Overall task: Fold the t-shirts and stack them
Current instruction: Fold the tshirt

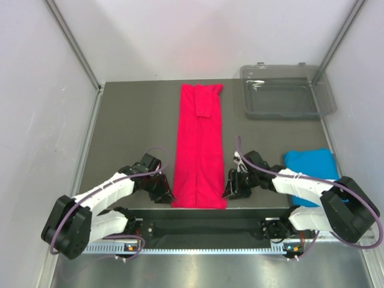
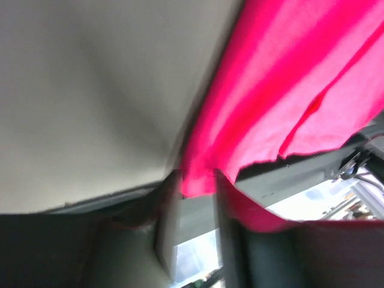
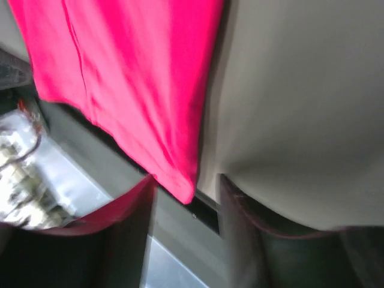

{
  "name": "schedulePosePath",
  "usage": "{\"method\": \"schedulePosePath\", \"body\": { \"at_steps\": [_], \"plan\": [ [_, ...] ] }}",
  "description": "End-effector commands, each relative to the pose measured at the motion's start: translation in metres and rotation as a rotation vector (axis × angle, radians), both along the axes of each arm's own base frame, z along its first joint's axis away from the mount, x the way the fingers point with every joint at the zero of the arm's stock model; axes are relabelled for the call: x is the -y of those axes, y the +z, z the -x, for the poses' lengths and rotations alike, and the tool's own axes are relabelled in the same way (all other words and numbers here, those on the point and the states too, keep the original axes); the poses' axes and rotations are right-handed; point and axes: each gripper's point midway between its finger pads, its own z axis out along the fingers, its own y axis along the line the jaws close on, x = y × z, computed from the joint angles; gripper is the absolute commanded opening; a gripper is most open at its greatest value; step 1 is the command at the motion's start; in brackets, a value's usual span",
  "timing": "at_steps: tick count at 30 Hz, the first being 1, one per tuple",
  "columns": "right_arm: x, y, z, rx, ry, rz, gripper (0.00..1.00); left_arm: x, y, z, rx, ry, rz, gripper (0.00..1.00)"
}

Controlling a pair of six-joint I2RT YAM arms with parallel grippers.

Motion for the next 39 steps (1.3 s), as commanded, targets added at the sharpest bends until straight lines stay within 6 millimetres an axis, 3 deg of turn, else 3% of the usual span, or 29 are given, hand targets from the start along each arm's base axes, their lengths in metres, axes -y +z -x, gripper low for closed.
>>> {"method": "schedulePosePath", "body": {
  "at_steps": [1,3,6,7,9,10,12,13,16,19,24,28,31,33,39],
  "plan": [
    [0.005,0.033,-0.047,0.198,-0.018,0.114,0.52,0.006,0.028,-0.008,0.053,-0.006,0.029,0.40],
    [0.008,0.044,-0.074,0.289,-0.040,0.168,0.56,0.007,0.041,-0.017,0.111,-0.008,0.037,0.49],
    [0.007,0.066,-0.132,0.409,-0.078,0.233,0.59,0.012,0.063,-0.045,0.225,0.009,0.034,0.50],
    [0.004,0.079,-0.163,0.457,-0.109,0.247,0.59,0.012,0.071,-0.058,0.275,0.015,0.020,0.50],
    [0.004,0.093,-0.200,0.538,-0.131,0.278,0.59,0.014,0.076,-0.075,0.319,0.017,-0.001,0.50],
    [0.001,0.104,-0.234,0.572,-0.165,0.269,0.59,0.014,0.077,-0.082,0.336,0.006,-0.014,0.50],
    [-0.002,0.118,-0.274,0.625,-0.199,0.257,0.58,0.020,0.082,-0.099,0.355,-0.002,-0.026,0.49],
    [-0.002,0.125,-0.308,0.648,-0.237,0.257,0.57,0.024,0.085,-0.105,0.372,-0.019,-0.017,0.48],
    [-0.007,0.139,-0.371,0.728,-0.323,0.238,0.55,0.039,0.084,-0.116,0.359,-0.064,0.021,0.45],
    [-0.022,0.152,-0.421,0.810,-0.373,0.195,0.53,0.042,0.077,-0.115,0.341,-0.085,0.029,0.41],
    [-0.027,0.147,-0.477,0.864,-0.482,0.208,0.52,0.042,0.065,-0.110,0.347,-0.109,0.041,0.41],
    [-0.034,0.130,-0.514,0.858,-0.603,0.179,0.51,0.048,0.061,-0.105,0.339,-0.142,0.082,0.41],
    [-0.027,0.118,-0.532,0.829,-0.705,0.201,0.47,0.052,0.063,-0.106,0.342,-0.152,0.100,0.41],
    [-0.023,0.116,-0.537,0.823,-0.772,0.198,0.47,0.052,0.065,-0.107,0.344,-0.161,0.099,0.41],
    [-0.017,0.085,-0.550,0.755,-0.837,0.172,0.48,0.049,0.070,-0.111,0.368,-0.177,0.078,0.41]
  ]
}}
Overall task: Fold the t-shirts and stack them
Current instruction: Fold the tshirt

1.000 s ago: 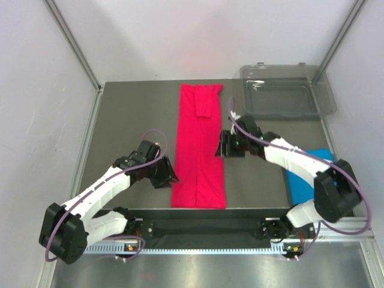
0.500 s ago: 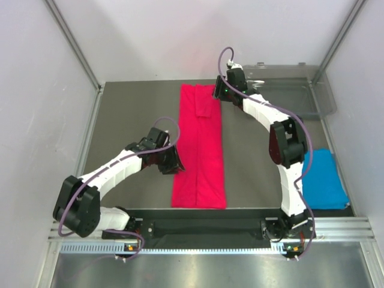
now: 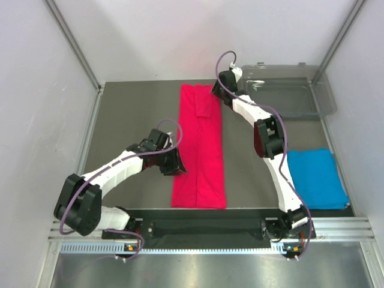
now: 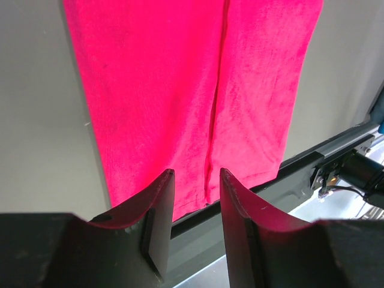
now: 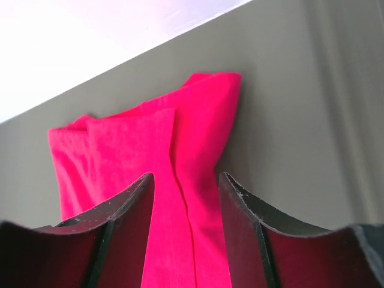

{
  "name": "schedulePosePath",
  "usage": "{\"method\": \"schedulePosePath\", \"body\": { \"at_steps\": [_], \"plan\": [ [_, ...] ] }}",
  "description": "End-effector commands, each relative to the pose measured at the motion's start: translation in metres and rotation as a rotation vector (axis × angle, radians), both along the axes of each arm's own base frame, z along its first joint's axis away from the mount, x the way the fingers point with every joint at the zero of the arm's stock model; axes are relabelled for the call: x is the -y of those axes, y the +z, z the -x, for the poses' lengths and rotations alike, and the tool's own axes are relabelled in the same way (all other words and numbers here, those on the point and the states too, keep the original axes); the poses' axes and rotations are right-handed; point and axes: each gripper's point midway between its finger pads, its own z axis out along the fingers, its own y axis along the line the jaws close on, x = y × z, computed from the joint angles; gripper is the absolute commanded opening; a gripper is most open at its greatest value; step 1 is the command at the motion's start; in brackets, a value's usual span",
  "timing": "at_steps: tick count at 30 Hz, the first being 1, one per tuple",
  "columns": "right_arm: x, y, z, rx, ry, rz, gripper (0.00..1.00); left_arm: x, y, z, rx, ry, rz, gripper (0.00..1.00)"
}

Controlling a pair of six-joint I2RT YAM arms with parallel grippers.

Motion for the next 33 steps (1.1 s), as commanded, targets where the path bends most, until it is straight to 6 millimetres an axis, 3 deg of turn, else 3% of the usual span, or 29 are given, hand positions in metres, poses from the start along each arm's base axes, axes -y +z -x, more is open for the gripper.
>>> {"method": "schedulePosePath", "body": {
  "at_steps": [1,10,16,17,18,22,29,33],
  "plan": [
    [0.008,0.018,-0.021,0.060,-0.083,-0.085,0.48,0.005,0.015,-0.014,0.073,-0.030,0.025,0.41],
    [0.015,-0.009,-0.041,0.063,-0.107,-0.147,0.45,0.004,0.012,-0.015,0.072,-0.031,0.022,0.41],
    [0.010,-0.020,-0.053,0.089,-0.092,-0.205,0.33,0.000,0.009,-0.015,0.065,-0.032,0.022,0.41],
    [0.009,-0.015,-0.057,0.117,-0.086,-0.219,0.31,0.000,0.009,-0.016,0.063,-0.031,0.023,0.41],
    [0.010,-0.021,-0.058,0.115,-0.077,-0.223,0.29,-0.002,0.009,-0.017,0.066,-0.029,0.020,0.41],
    [0.007,-0.019,-0.071,0.160,-0.059,-0.308,0.02,-0.007,0.003,-0.017,0.050,-0.027,0.014,0.41],
    [0.029,-0.023,-0.080,0.157,-0.107,-0.330,0.03,-0.016,-0.001,-0.014,0.021,-0.015,0.027,0.41],
    [0.029,-0.008,-0.079,0.163,-0.062,-0.319,0.18,-0.017,0.003,-0.017,0.013,-0.028,0.017,0.43]
  ]
}}
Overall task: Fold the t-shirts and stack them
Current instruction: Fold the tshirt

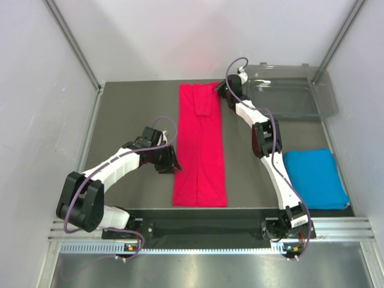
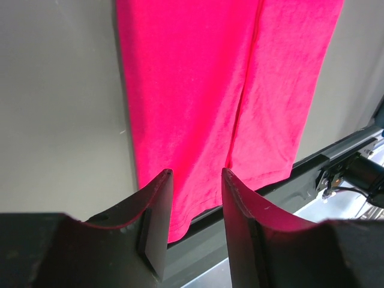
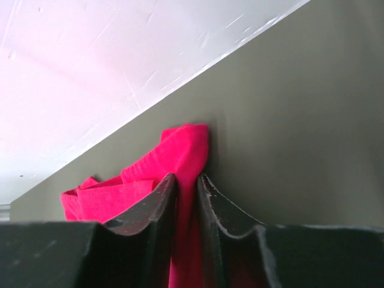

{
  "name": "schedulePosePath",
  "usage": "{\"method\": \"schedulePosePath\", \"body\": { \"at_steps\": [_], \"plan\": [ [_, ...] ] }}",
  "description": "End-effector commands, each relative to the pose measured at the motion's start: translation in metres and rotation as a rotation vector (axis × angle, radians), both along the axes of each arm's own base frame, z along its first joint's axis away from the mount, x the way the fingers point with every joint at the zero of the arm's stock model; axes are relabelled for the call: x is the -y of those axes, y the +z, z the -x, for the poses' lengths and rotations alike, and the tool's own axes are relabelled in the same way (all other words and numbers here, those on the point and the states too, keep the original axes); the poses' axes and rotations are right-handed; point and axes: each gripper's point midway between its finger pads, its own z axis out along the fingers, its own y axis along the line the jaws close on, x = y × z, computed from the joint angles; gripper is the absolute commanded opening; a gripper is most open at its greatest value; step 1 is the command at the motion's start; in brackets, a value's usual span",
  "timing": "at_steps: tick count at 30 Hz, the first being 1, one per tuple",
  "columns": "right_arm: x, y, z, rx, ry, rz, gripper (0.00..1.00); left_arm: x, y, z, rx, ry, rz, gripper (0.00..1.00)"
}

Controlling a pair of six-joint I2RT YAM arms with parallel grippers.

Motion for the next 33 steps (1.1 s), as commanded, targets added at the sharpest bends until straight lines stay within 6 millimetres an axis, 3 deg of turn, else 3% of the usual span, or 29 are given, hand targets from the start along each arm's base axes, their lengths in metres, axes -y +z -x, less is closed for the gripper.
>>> {"method": "schedulePosePath", "body": {
  "at_steps": [1,4,5,6,8,9,10,11,12,14,16,17,18,19,20,21,22,23,24,25,26,27,28,29,30,31,32,33],
  "plan": [
    [0.021,0.034,-0.013,0.058,-0.006,-0.019,0.23,0.003,0.011,-0.006,0.020,-0.035,0.014,0.43],
    [0.016,0.071,-0.011,0.104,0.036,-0.024,0.29,0.003,0.011,-0.003,-0.001,-0.024,0.025,0.44],
    [0.014,0.071,-0.006,0.077,0.058,-0.019,0.31,0.002,0.009,0.000,-0.019,-0.013,0.028,0.44],
    [0.018,0.091,-0.005,0.094,0.059,-0.010,0.34,0.001,0.010,0.004,-0.031,-0.012,0.028,0.44],
    [0.014,0.099,0.007,0.059,0.114,0.008,0.38,-0.005,0.005,0.010,-0.059,0.006,0.003,0.42],
    [0.014,0.119,0.013,0.070,0.128,0.014,0.39,-0.008,0.006,0.013,-0.060,0.014,-0.003,0.42],
    [0.015,0.126,0.018,0.068,0.144,0.038,0.42,-0.010,0.005,0.018,-0.074,0.020,-0.013,0.42],
    [0.014,0.127,0.027,0.038,0.162,0.053,0.43,-0.013,0.003,0.021,-0.084,0.033,-0.017,0.43],
    [0.015,0.145,0.035,0.043,0.175,0.071,0.45,-0.015,0.001,0.026,-0.092,0.044,-0.020,0.43],
    [0.015,0.153,0.049,0.021,0.196,0.095,0.47,-0.017,-0.001,0.034,-0.127,0.073,-0.012,0.44],
    [0.010,0.176,0.072,0.005,0.240,0.150,0.49,-0.017,-0.006,0.045,-0.168,0.083,0.005,0.44],
    [0.009,0.171,0.084,-0.029,0.263,0.179,0.51,-0.017,-0.007,0.047,-0.185,0.095,0.009,0.44],
    [0.003,0.188,0.106,-0.033,0.308,0.227,0.52,-0.017,-0.009,0.054,-0.205,0.094,0.018,0.44],
    [0.002,0.189,0.120,-0.055,0.335,0.255,0.53,-0.017,-0.010,0.056,-0.212,0.097,0.023,0.44],
    [0.004,0.170,0.138,-0.119,0.361,0.288,0.54,-0.016,-0.010,0.058,-0.216,0.103,0.037,0.44],
    [0.001,0.196,0.163,-0.091,0.397,0.321,0.55,-0.014,-0.006,0.060,-0.210,0.101,0.060,0.44],
    [0.001,0.197,0.179,-0.098,0.420,0.333,0.55,-0.016,-0.011,0.066,-0.227,0.107,0.057,0.44],
    [0.003,0.163,0.205,-0.183,0.460,0.352,0.56,-0.017,-0.013,0.069,-0.236,0.118,0.055,0.43],
    [0.001,0.192,0.230,-0.128,0.494,0.356,0.56,-0.019,-0.013,0.071,-0.233,0.125,0.047,0.43],
    [0.001,0.189,0.247,-0.136,0.519,0.358,0.56,-0.023,-0.019,0.077,-0.249,0.132,0.035,0.43],
    [0.004,0.157,0.274,-0.217,0.562,0.363,0.56,-0.024,-0.020,0.080,-0.257,0.144,0.035,0.43],
    [0.002,0.175,0.299,-0.181,0.592,0.349,0.56,-0.025,-0.021,0.083,-0.256,0.153,0.040,0.43],
    [0.001,0.170,0.317,-0.198,0.621,0.338,0.56,-0.027,-0.023,0.085,-0.260,0.166,0.034,0.43],
    [0.004,0.138,0.346,-0.278,0.661,0.329,0.57,-0.029,-0.030,0.093,-0.289,0.188,0.027,0.42],
    [0.001,0.151,0.370,-0.255,0.674,0.306,0.56,-0.029,-0.030,0.095,-0.290,0.194,0.036,0.42],
    [0.001,0.145,0.387,-0.266,0.687,0.296,0.56,-0.029,-0.031,0.097,-0.296,0.201,0.041,0.41],
    [0.002,0.118,0.413,-0.314,0.723,0.281,0.56,-0.030,-0.035,0.103,-0.319,0.213,0.043,0.41],
    [-0.003,0.130,0.434,-0.278,0.745,0.241,0.56,-0.031,-0.037,0.105,-0.327,0.219,0.042,0.41]
  ]
}}
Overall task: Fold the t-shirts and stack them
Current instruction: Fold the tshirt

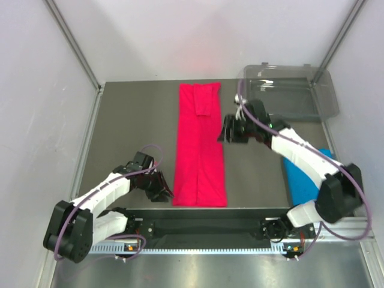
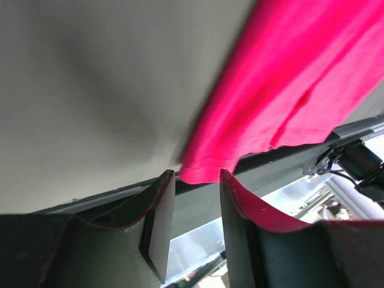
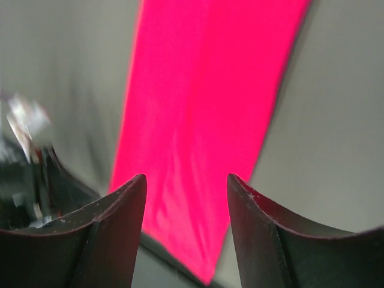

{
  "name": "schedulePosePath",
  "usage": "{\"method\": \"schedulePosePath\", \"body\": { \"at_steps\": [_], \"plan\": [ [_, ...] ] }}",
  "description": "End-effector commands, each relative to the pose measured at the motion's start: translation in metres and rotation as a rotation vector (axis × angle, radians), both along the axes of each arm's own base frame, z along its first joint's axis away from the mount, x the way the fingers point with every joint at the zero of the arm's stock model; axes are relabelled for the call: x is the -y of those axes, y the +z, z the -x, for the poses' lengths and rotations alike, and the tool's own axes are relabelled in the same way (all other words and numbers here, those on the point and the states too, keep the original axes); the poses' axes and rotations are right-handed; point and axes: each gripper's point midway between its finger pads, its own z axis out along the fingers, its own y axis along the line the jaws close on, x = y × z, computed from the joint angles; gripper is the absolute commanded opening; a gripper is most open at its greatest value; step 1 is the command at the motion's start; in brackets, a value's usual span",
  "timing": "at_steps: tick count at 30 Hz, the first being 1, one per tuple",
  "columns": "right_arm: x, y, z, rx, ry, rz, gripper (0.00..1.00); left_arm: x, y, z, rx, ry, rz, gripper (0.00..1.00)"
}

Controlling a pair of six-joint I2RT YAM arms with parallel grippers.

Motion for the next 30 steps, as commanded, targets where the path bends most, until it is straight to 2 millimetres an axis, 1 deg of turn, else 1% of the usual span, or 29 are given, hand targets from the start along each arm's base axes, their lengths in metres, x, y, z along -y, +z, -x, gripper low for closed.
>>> {"method": "schedulePosePath", "body": {
  "at_steps": [1,2,3,4,5,6,7,10,11,12,13,14,15,16,17,18,20,21,23,26,28,30],
  "plan": [
    [-0.007,-0.015,0.066,-0.067,0.080,-0.077,0.56,0.001,-0.003,0.007,-0.040,0.047,0.026,0.41],
    [-0.004,-0.041,0.092,-0.138,0.101,-0.076,0.56,0.001,-0.004,0.008,-0.041,0.048,0.024,0.41],
    [-0.009,-0.036,0.106,-0.137,0.111,-0.124,0.56,-0.001,-0.009,0.011,-0.058,0.049,0.010,0.41],
    [-0.010,-0.043,0.119,-0.166,0.123,-0.140,0.55,-0.003,-0.011,0.012,-0.065,0.048,0.002,0.41],
    [-0.009,-0.058,0.142,-0.200,0.152,-0.144,0.55,-0.003,-0.013,0.013,-0.070,0.043,-0.001,0.41],
    [-0.010,-0.061,0.150,-0.208,0.158,-0.157,0.55,-0.003,-0.014,0.012,-0.069,0.041,-0.005,0.40],
    [-0.006,-0.074,0.166,-0.233,0.161,-0.154,0.55,-0.003,-0.015,0.010,-0.061,0.039,-0.007,0.40],
    [-0.005,-0.087,0.180,-0.248,0.160,-0.188,0.55,-0.002,-0.015,0.007,-0.049,0.036,-0.005,0.40],
    [-0.001,-0.099,0.191,-0.284,0.159,-0.194,0.54,-0.001,-0.016,0.005,-0.043,0.033,0.000,0.40],
    [-0.001,-0.103,0.194,-0.289,0.157,-0.201,0.54,-0.001,-0.017,0.005,-0.046,0.030,0.001,0.40],
    [0.003,-0.113,0.199,-0.299,0.150,-0.190,0.54,0.000,-0.017,0.004,-0.045,0.025,-0.001,0.40],
    [0.004,-0.116,0.202,-0.305,0.147,-0.192,0.53,0.000,-0.019,0.003,-0.050,0.022,-0.002,0.39],
    [0.005,-0.120,0.204,-0.309,0.148,-0.197,0.53,0.000,-0.020,0.002,-0.050,0.021,-0.004,0.36],
    [0.006,-0.128,0.209,-0.322,0.148,-0.201,0.53,0.000,-0.021,0.000,-0.046,0.020,-0.010,0.33],
    [0.007,-0.132,0.211,-0.341,0.140,-0.208,0.53,-0.001,-0.022,0.000,-0.045,0.020,-0.017,0.30],
    [0.007,-0.135,0.212,-0.346,0.138,-0.216,0.50,-0.002,-0.022,-0.002,-0.037,0.023,-0.021,0.28],
    [0.008,-0.144,0.216,-0.366,0.128,-0.222,0.47,-0.002,-0.023,-0.004,-0.021,0.020,-0.025,0.27],
    [0.008,-0.145,0.215,-0.364,0.125,-0.220,0.45,-0.002,-0.023,-0.005,-0.017,0.020,-0.025,0.27],
    [0.007,-0.148,0.216,-0.372,0.127,-0.222,0.45,-0.002,-0.023,-0.004,-0.015,0.015,-0.024,0.27],
    [0.005,-0.150,0.216,-0.382,0.132,-0.228,0.45,0.001,-0.024,-0.002,-0.014,0.004,0.002,0.32],
    [0.005,-0.152,0.217,-0.392,0.135,-0.225,0.45,0.005,-0.020,-0.004,0.002,-0.001,0.029,0.34],
    [0.004,-0.152,0.217,-0.395,0.135,-0.222,0.45,0.005,-0.019,-0.004,0.008,-0.002,0.031,0.35]
  ]
}}
